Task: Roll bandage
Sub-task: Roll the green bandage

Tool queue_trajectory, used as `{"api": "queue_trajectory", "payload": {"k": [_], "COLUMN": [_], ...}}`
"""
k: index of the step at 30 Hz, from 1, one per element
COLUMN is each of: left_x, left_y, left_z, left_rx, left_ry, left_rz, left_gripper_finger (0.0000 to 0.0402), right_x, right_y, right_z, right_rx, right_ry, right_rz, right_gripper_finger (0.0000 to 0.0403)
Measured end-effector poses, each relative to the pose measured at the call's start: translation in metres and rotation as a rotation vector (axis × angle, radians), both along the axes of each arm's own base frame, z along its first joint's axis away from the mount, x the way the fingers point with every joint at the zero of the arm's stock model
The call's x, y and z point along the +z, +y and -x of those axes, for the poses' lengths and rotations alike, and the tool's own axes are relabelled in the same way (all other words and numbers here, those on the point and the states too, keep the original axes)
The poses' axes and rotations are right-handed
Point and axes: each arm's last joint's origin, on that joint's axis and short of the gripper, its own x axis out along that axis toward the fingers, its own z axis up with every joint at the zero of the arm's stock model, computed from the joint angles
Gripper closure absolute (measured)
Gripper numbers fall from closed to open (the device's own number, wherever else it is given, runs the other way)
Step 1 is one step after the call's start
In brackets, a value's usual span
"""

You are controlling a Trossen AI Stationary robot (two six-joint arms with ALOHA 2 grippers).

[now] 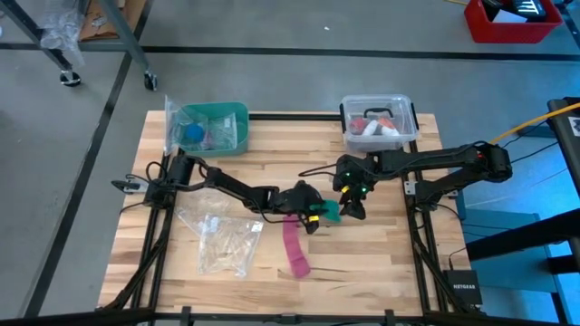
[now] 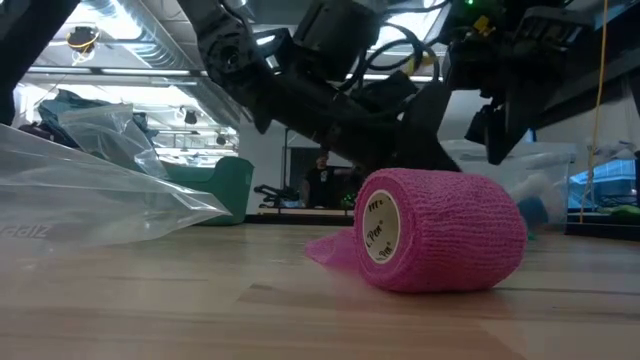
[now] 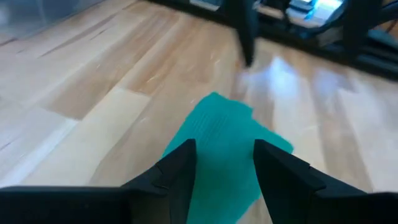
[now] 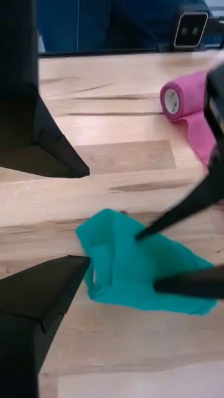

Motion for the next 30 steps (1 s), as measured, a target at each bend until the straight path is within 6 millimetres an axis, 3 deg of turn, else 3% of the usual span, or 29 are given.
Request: {"api": "queue_trajectory", "payload": {"k": [12,30], "left_x": [-0.008,-0.008], "left_y": [0.003,0.002], "left_z": [0.004,0.004], "left_rx": [0.025,0.023], "left_ry": [0.101,0.101], "left_rz": [0.006,0.005], "left_gripper_finger": [0.0247,0.0247], "right_x": [0.004,0.057], "right_y": [0.003,0.005], "right_z": [0.001,0.040], "right_rx": [0.048,0.014], "right_ry": [-0.024,-0.278], "right_rz": [-0.096,-0.045], "right_gripper_finger": [0.0186,0.0186]}}
